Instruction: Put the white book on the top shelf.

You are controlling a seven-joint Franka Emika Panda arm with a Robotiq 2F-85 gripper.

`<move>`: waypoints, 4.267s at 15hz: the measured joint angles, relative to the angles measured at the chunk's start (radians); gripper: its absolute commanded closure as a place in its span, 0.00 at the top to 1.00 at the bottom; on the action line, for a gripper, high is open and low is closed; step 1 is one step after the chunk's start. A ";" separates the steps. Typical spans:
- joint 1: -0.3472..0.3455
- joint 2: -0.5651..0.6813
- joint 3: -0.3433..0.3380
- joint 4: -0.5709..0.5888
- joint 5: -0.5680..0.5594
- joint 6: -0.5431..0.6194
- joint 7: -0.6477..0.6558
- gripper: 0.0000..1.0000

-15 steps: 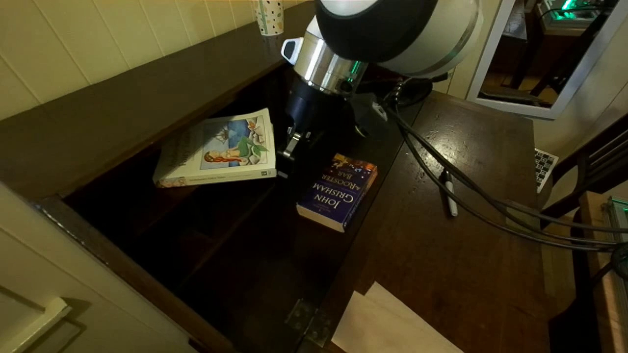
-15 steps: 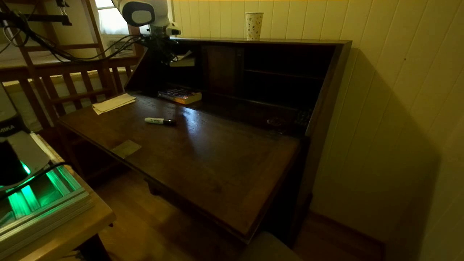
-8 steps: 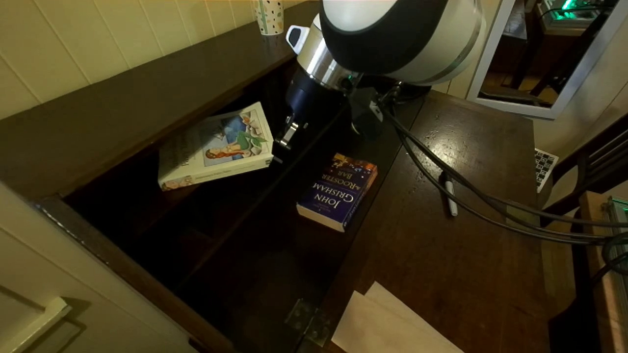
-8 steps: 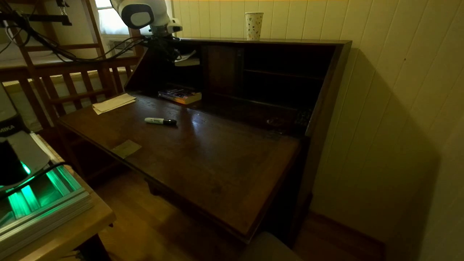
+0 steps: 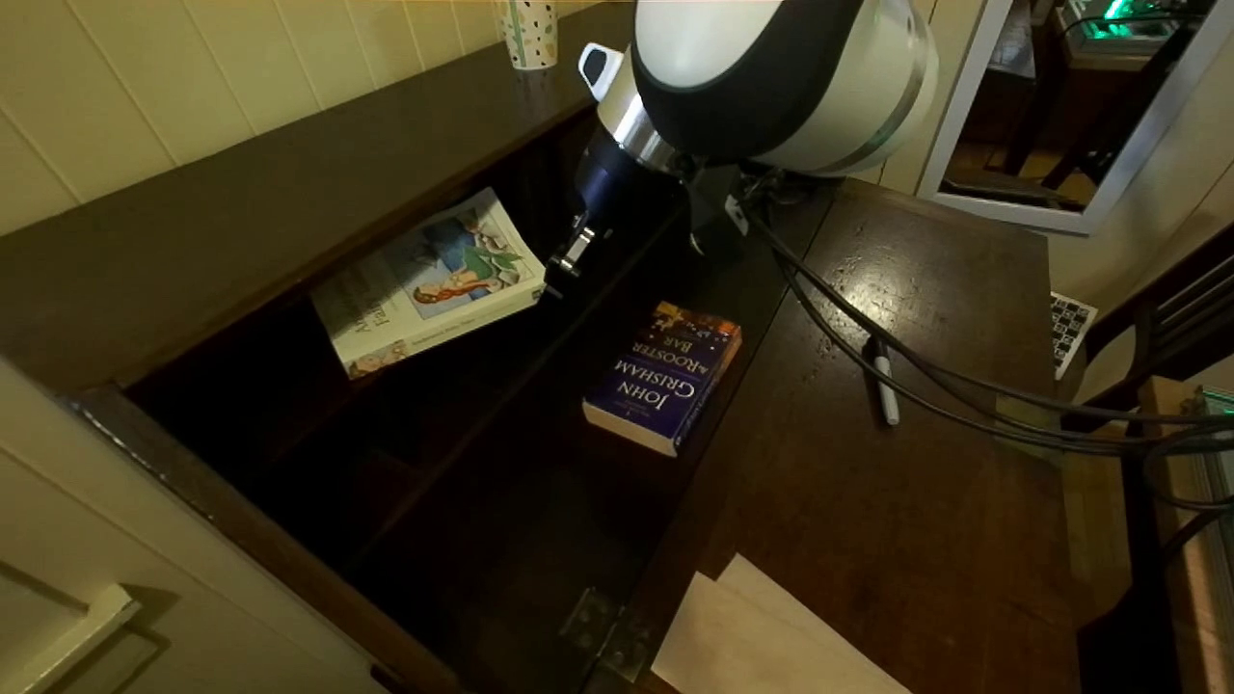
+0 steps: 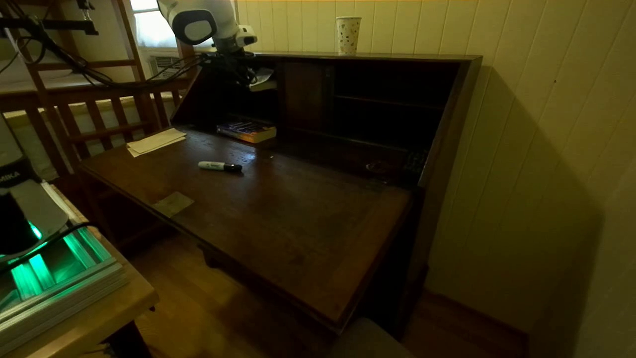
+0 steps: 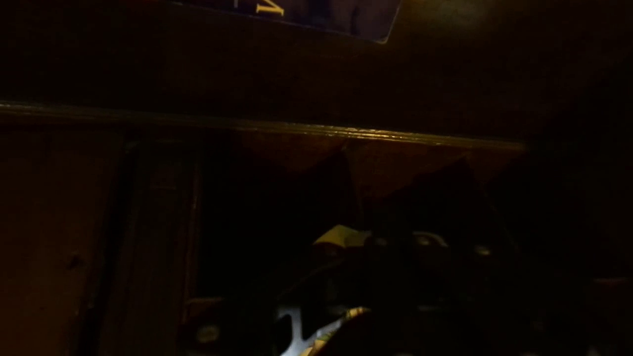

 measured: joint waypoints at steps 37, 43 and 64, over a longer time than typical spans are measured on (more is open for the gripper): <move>-0.227 0.019 0.199 -0.001 0.033 -0.043 0.028 0.01; -0.248 -0.106 0.140 -0.090 0.038 -0.233 0.149 0.53; -0.162 -0.362 -0.209 -0.296 -0.012 -0.599 0.153 1.00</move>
